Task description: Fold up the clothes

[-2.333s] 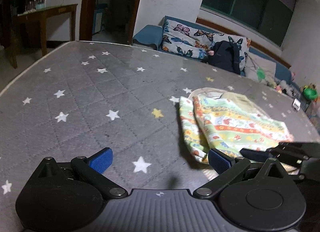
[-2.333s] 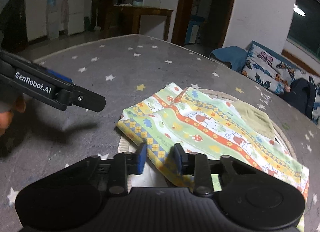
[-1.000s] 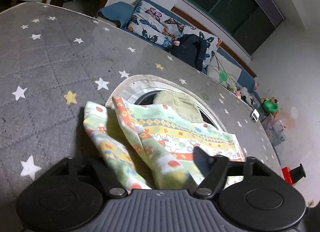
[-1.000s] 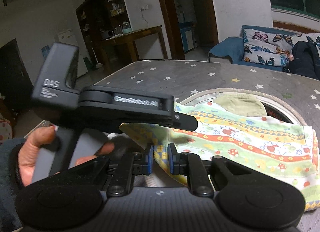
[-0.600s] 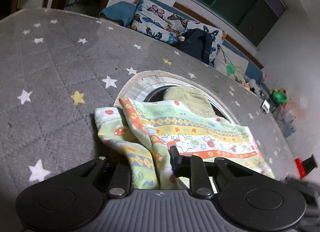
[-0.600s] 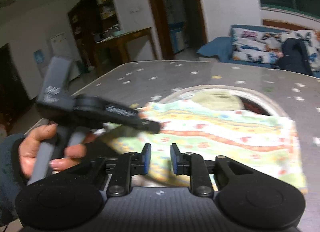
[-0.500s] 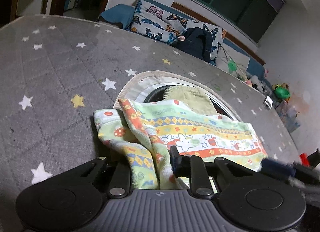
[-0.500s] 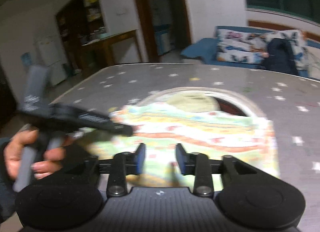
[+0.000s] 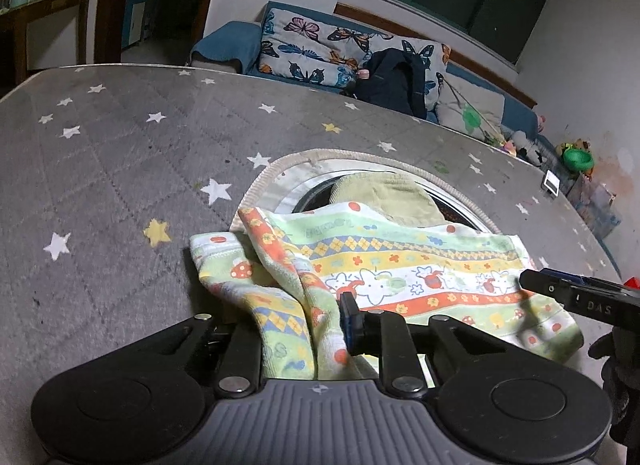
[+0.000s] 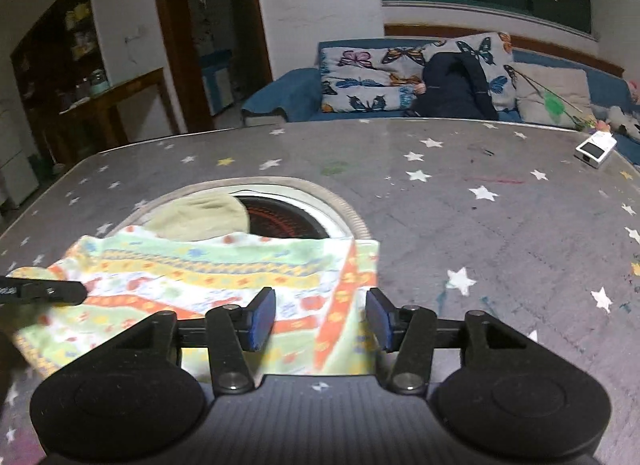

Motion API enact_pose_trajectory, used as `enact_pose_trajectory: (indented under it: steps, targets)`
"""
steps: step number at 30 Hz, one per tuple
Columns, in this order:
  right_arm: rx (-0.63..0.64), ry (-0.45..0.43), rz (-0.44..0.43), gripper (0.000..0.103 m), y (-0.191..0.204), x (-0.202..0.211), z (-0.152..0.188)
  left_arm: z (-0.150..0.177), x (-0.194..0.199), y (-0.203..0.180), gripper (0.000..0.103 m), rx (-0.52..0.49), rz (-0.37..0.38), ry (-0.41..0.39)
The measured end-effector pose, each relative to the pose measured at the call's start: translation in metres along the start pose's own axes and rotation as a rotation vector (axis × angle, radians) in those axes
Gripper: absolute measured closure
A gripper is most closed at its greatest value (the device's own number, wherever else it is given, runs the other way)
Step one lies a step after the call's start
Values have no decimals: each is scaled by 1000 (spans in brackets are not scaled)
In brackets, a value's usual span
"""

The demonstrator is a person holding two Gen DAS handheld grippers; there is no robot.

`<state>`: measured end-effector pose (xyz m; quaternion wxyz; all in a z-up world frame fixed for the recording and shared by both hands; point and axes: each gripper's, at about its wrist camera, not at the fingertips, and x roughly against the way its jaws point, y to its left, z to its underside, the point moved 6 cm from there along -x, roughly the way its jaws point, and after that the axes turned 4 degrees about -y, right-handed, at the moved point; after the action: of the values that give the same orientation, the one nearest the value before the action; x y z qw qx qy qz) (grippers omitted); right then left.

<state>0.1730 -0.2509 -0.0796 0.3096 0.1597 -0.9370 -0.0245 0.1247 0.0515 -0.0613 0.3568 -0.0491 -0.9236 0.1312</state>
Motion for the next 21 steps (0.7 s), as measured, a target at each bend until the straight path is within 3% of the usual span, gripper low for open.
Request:
enact_pose_trajectory:
  steps: [10, 11, 13, 18, 21]
  targets:
    - [-4, 4, -4, 52, -1, -8, 7, -3, -5, -10, 82, -92, -45, -2]
    - [-1, 2, -5, 55, -1, -8, 7, -4, -6, -12, 82, -99, -49, -3]
    - [-19, 14, -33, 76, 3, -5, 8, -5, -7, -14, 83, -114, -56, -2]
    - [-55, -1, -57, 92, 4, 1, 8, -9, -5, -18, 87, -142, -64, -8]
    - [-52, -21, -70, 95, 4, 11, 2, -18, 1, -26, 89, -151, -55, -28]
